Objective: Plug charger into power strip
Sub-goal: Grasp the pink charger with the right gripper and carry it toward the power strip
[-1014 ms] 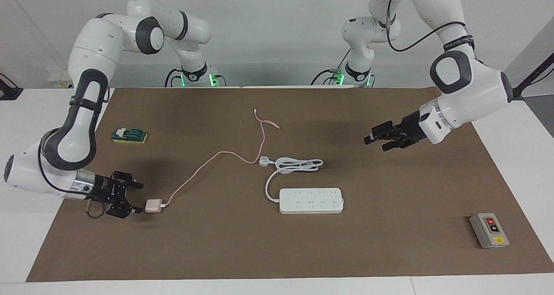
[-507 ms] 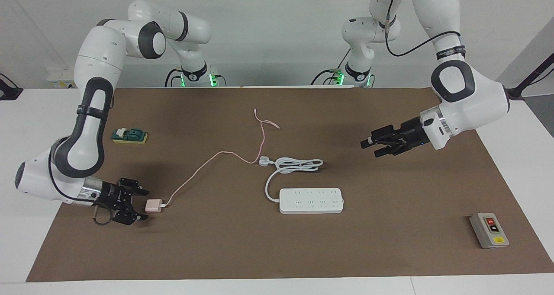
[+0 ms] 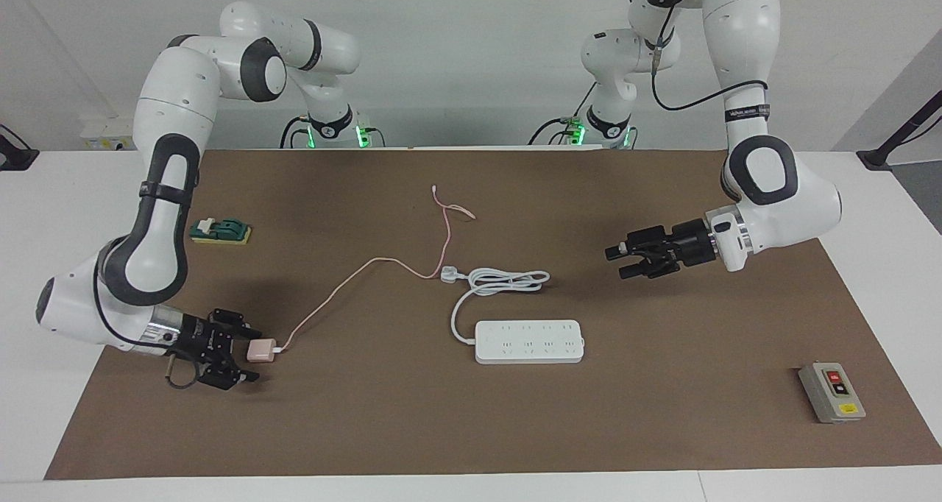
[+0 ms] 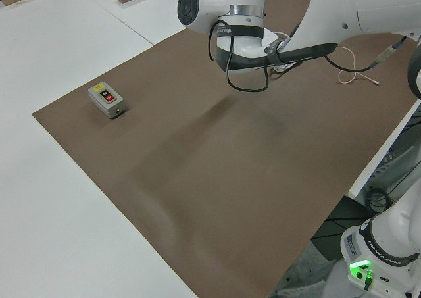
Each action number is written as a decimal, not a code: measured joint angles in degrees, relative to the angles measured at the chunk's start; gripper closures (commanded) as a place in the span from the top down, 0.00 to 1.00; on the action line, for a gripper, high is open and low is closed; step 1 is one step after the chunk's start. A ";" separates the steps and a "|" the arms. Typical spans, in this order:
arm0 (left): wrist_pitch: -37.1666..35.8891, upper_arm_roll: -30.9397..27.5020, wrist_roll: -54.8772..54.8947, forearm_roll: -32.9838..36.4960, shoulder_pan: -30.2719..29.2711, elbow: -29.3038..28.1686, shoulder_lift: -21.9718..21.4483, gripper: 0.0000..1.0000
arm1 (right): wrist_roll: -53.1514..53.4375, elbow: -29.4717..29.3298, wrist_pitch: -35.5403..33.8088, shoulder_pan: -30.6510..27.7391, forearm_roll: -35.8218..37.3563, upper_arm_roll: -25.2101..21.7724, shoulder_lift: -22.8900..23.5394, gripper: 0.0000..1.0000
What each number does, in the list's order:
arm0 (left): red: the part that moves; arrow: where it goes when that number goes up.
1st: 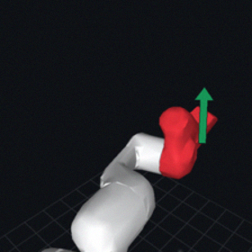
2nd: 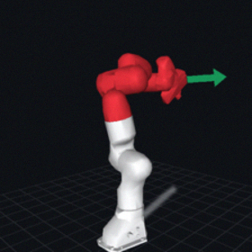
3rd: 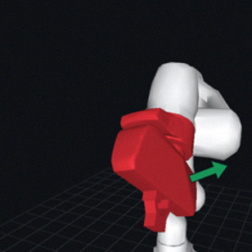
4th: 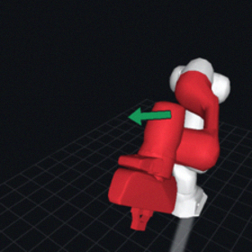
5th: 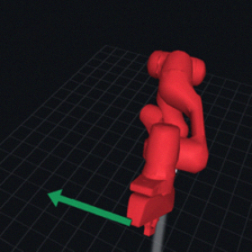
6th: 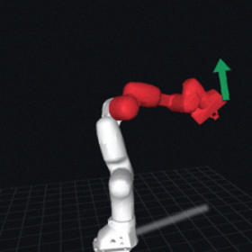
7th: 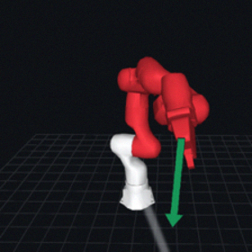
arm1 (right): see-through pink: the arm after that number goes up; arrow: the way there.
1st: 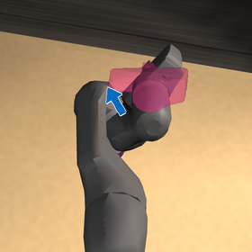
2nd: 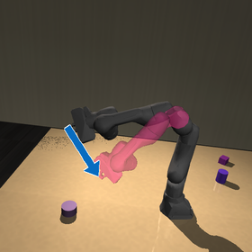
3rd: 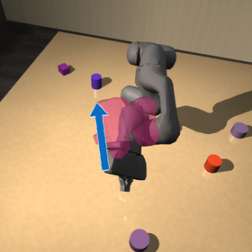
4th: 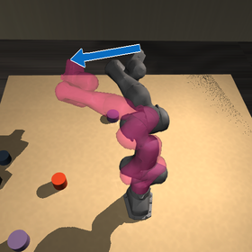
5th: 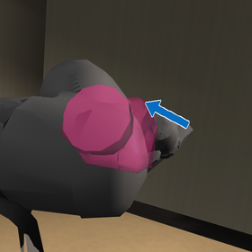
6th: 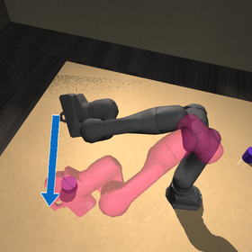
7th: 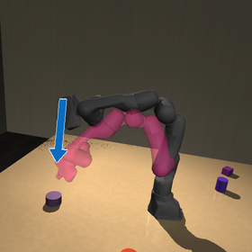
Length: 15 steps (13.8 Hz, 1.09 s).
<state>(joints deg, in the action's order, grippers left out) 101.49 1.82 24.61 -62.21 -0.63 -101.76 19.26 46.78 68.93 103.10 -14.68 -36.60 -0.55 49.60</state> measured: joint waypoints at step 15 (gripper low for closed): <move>-7.93 0.20 5.14 -11.49 -0.43 -1.57 4.24 1.00 | -0.29 1.74 1.31 0.32 -2.23 -0.06 -0.47 0.00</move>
<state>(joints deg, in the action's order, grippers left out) 93.56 2.03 29.75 -73.70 -1.06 -103.32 23.50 46.49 70.68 104.41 -14.36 -38.83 -0.61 49.12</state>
